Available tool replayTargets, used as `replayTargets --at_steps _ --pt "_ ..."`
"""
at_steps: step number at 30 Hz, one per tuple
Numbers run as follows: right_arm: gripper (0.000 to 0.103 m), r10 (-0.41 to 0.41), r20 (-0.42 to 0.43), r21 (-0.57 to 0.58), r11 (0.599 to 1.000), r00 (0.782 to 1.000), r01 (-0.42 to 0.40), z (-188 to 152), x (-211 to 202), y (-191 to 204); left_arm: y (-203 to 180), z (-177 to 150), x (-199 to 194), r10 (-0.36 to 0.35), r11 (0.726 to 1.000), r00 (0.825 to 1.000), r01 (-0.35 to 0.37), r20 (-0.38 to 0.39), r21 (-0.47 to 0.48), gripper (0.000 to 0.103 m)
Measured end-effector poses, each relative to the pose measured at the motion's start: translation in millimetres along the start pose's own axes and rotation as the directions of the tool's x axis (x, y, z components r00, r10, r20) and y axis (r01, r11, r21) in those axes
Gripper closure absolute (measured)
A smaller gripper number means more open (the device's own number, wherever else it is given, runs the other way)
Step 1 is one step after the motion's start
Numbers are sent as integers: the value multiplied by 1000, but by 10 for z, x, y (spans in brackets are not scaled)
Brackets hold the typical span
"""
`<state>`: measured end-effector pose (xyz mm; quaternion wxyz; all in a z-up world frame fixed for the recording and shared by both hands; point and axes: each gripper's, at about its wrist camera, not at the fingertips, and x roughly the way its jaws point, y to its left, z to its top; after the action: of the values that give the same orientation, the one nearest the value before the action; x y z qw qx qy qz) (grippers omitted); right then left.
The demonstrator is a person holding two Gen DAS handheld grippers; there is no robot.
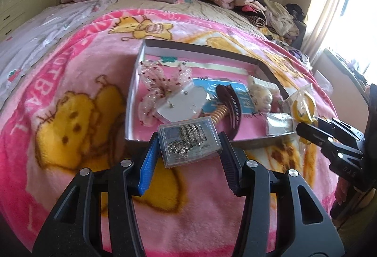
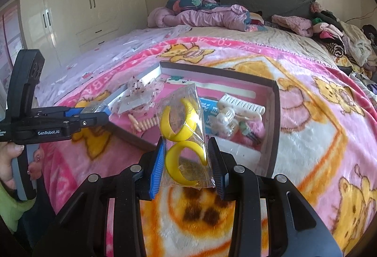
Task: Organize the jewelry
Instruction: 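Carry the ring box to the tray with the left gripper while the right carries the yellow bag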
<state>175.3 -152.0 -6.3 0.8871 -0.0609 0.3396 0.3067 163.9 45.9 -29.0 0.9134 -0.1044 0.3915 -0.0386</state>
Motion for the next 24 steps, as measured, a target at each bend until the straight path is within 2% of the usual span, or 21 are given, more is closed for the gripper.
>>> replayTargets --at_steps 8,24 --pt "68 -32 13 11 999 999 32 126 104 -106 88 88 89 17 1000 1000 -16 6 -17 62" --pt "68 -61 -29 52 997 998 63 177 548 -162 160 236 370 45 999 999 -45 18 -17 62"
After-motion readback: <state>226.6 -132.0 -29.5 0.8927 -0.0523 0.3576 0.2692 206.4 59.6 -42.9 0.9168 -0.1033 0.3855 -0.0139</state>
